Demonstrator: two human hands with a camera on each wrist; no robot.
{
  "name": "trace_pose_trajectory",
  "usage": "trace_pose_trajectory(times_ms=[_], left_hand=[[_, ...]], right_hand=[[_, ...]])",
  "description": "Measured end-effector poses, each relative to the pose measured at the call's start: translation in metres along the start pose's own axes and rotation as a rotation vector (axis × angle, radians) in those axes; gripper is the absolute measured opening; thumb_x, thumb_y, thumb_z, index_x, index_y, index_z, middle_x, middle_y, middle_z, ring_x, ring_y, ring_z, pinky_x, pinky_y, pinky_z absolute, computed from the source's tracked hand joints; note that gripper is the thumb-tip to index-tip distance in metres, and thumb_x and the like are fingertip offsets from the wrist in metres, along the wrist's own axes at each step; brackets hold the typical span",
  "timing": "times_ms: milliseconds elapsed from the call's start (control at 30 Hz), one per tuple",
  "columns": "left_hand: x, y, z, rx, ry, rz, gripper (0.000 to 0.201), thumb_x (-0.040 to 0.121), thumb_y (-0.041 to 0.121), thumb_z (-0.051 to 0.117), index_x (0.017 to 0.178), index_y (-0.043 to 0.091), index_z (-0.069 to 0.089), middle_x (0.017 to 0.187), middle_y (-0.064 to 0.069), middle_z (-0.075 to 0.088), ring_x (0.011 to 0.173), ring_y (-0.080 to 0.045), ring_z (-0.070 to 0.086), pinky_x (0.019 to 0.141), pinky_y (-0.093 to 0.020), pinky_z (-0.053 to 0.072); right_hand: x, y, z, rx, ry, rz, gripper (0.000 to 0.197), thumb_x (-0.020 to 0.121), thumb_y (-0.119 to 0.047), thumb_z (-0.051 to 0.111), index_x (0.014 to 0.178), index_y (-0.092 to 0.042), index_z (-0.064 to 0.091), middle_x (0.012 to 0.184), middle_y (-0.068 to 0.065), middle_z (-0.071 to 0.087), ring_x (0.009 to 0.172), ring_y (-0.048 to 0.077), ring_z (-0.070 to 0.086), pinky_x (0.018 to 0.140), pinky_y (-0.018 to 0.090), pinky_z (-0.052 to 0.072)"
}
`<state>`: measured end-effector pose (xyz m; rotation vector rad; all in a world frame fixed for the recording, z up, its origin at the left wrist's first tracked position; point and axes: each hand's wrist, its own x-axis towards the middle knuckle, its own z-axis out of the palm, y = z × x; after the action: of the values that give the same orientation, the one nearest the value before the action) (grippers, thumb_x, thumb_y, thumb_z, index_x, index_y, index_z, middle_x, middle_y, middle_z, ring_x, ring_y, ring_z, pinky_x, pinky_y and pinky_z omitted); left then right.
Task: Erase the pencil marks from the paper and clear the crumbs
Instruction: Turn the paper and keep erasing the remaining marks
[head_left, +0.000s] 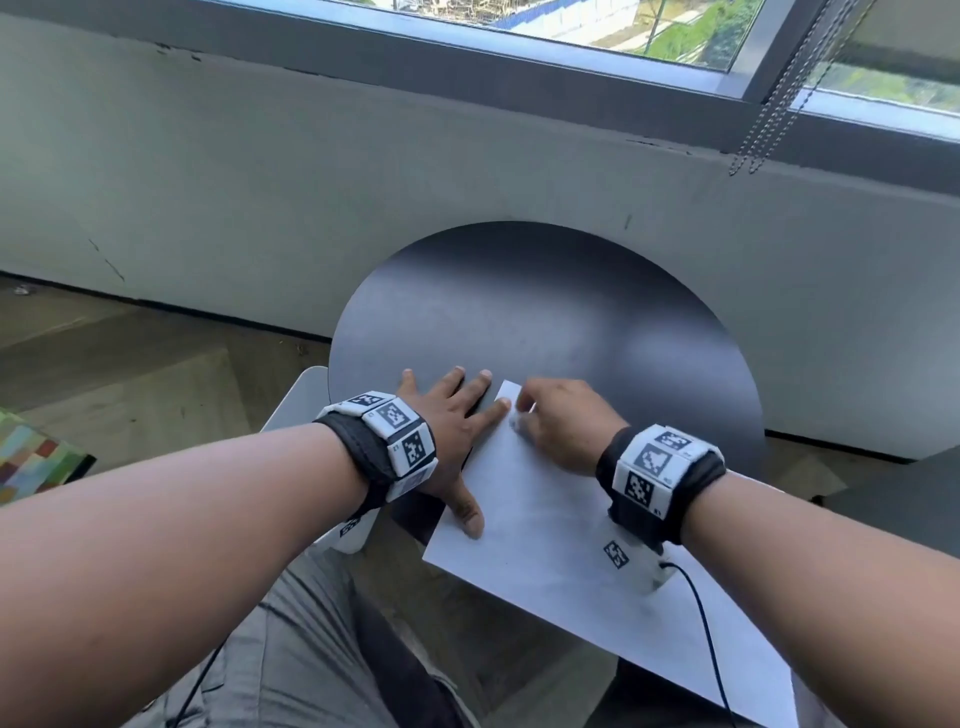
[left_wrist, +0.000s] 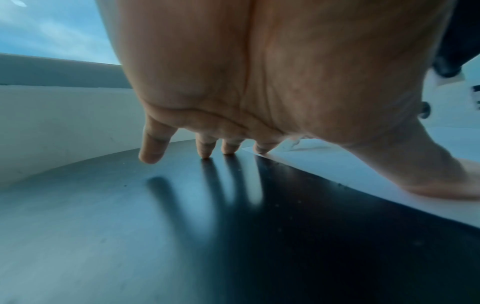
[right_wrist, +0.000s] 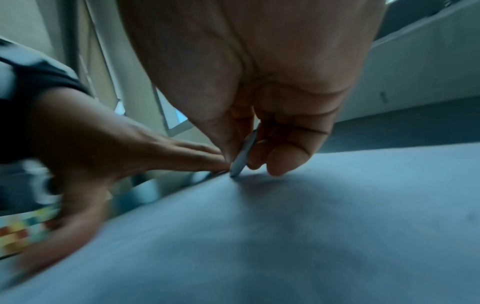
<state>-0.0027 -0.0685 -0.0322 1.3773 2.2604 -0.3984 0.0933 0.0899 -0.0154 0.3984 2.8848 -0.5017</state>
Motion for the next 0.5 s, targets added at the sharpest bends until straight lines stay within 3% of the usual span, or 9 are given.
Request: trace_pose_trajectory(times_ms=[133, 267, 300, 400, 500], left_hand=[[-0.001, -0.001, 0.001, -0.028, -0.01, 0.014, 0.153, 0.045, 0.096, 0.065, 0.156, 0.036, -0.021, 0.166, 0.002, -0.028, 0.154, -0.028, -0.02, 0.113, -0.074, 0.011], [-0.002, 0.0, 0.002, 0.006, -0.006, -0.003, 0.153, 0.045, 0.098, 0.063, 0.157, 0.035, -0.02, 0.166, 0.002, -0.027, 0.154, -0.028, -0.019, 0.112, -0.074, 0.014], [-0.002, 0.0, 0.003, 0.004, -0.008, -0.005, 0.153, 0.045, 0.098, 0.063, 0.157, 0.034, -0.02, 0.166, 0.002, -0.027, 0.154, -0.027, -0.019, 0.112, -0.075, 0.014], [-0.002, 0.0, 0.001, -0.013, -0.029, -0.005, 0.153, 0.045, 0.097, 0.064, 0.156, 0.035, -0.021, 0.165, 0.002, -0.029, 0.154, -0.027, -0.02, 0.112, -0.076, 0.013], [-0.002, 0.001, 0.0, -0.01, -0.042, -0.004, 0.153, 0.046, 0.096, 0.065, 0.157, 0.034, -0.022, 0.165, 0.002, -0.031, 0.154, -0.028, -0.021, 0.112, -0.077, 0.012]], right_hand=[[-0.025, -0.014, 0.014, -0.039, -0.115, -0.267, 0.012, 0.094, -0.031, 0.053, 0.099, -0.02, 0.056, 0.105, 0.005, 0.061, 0.101, 0.026, 0.054, 0.08, 0.034, 0.043], [0.002, 0.004, -0.001, -0.012, -0.017, 0.01, 0.02, 0.095, -0.035, 0.052, 0.106, -0.018, 0.056, 0.111, 0.008, 0.061, 0.106, 0.03, 0.054, 0.087, 0.036, 0.046], [0.002, 0.004, -0.001, -0.022, -0.003, 0.02, 0.021, 0.096, -0.034, 0.051, 0.107, -0.017, 0.056, 0.113, 0.009, 0.06, 0.107, 0.03, 0.053, 0.088, 0.036, 0.045], [-0.023, -0.014, 0.013, -0.054, -0.055, -0.174, 0.023, 0.097, -0.033, 0.047, 0.112, -0.017, 0.053, 0.111, 0.009, 0.058, 0.103, 0.031, 0.054, 0.084, 0.037, 0.045], [-0.043, -0.021, 0.022, -0.081, -0.132, -0.33, 0.019, 0.096, -0.036, 0.047, 0.104, -0.02, 0.053, 0.102, 0.006, 0.057, 0.095, 0.029, 0.054, 0.079, 0.04, 0.047]])
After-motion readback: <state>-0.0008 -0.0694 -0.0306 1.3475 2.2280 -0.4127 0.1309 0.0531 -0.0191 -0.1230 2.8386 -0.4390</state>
